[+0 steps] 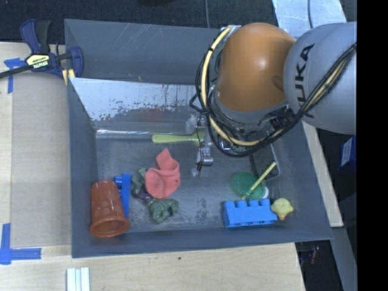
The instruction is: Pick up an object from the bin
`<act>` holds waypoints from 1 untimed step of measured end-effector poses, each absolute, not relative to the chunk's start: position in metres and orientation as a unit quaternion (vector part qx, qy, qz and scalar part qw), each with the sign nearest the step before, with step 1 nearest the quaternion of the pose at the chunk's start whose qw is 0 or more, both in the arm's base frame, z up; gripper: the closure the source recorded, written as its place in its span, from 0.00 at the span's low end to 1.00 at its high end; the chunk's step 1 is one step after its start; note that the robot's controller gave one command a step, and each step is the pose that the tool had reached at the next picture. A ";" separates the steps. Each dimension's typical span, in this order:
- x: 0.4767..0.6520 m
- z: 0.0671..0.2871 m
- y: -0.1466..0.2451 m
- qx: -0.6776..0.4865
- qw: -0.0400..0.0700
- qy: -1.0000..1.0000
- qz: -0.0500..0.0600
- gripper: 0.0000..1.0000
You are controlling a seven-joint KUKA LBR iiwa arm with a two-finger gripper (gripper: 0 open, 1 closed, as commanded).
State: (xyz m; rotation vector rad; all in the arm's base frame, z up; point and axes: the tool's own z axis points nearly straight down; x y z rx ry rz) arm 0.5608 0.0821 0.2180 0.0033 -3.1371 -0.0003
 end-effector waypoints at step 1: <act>0.563 0.222 0.081 0.000 -0.002 -1.000 0.000 0.00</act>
Offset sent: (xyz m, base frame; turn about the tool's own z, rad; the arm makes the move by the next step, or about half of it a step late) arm 0.0306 0.0459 -0.0666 -0.4365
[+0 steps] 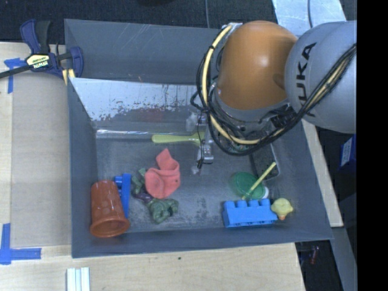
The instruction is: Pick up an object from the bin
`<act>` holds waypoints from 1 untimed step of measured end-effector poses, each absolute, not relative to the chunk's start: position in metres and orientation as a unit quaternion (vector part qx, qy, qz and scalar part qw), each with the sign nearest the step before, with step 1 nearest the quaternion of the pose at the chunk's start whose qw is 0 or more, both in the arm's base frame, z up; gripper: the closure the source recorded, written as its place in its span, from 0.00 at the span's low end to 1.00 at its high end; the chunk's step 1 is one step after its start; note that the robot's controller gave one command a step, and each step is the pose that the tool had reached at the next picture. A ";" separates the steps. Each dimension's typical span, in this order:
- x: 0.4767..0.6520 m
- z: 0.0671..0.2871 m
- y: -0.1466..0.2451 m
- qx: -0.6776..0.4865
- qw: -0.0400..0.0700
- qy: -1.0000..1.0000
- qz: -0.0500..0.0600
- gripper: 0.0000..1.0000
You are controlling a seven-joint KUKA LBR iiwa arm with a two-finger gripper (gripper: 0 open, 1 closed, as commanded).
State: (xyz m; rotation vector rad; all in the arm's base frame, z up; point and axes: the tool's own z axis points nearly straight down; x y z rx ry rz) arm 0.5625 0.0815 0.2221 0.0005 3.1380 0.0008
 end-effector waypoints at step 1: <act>0.587 0.170 0.117 -0.171 0.004 0.985 0.000 0.00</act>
Offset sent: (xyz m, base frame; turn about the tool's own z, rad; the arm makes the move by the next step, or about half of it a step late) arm 0.0268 0.0502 -0.0621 -0.4454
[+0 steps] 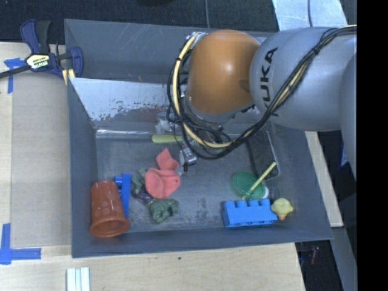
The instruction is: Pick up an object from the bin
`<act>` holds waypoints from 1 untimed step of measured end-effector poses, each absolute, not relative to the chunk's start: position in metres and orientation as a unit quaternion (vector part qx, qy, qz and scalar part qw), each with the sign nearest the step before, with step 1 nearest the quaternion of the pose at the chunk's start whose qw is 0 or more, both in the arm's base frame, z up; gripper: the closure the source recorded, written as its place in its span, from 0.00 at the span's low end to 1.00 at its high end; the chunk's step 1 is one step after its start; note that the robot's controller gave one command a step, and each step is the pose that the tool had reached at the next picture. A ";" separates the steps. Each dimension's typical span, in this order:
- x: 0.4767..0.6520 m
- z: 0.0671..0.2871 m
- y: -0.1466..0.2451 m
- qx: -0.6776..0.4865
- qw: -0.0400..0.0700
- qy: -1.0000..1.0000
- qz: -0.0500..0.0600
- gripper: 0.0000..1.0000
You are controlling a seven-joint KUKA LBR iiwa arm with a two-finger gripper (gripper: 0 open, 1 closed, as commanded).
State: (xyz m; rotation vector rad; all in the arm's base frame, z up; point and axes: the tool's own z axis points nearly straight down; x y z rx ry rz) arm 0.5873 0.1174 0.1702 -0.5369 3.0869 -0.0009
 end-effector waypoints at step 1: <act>0.590 0.141 0.130 -0.218 0.001 0.976 0.000 0.00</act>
Offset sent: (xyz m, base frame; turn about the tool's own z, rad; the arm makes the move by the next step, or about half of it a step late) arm 0.0081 0.0431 -0.0122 -0.3957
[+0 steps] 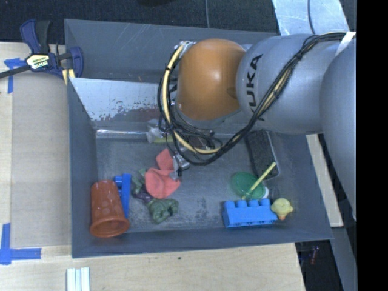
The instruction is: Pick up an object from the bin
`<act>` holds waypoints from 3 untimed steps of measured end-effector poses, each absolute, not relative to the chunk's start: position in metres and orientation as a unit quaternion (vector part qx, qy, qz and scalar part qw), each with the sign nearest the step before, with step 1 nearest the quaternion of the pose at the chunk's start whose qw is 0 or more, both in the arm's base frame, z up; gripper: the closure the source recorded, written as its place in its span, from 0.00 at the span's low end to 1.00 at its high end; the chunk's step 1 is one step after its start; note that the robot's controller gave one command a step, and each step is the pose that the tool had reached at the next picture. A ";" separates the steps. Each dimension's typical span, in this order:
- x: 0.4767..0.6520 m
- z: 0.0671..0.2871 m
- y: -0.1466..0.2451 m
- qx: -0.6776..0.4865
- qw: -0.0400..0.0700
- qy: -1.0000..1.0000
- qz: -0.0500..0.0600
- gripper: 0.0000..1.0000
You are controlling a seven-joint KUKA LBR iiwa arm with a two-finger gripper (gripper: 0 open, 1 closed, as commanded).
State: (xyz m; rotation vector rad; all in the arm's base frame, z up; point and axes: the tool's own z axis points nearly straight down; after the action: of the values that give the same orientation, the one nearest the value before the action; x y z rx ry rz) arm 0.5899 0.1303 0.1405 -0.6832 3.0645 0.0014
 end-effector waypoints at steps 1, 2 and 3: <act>0.594 0.153 0.151 -0.331 0.004 0.944 0.000 0.00; 0.582 0.110 0.142 -0.236 0.004 0.972 0.000 0.00; 0.573 0.072 0.140 -0.279 0.010 0.960 0.001 1.00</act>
Offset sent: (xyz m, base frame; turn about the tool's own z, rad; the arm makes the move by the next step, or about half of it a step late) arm -0.0194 0.0036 -0.0705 0.2229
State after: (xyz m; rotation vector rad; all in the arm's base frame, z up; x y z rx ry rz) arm 0.5729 0.1401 0.0721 -0.8718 2.9965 0.0030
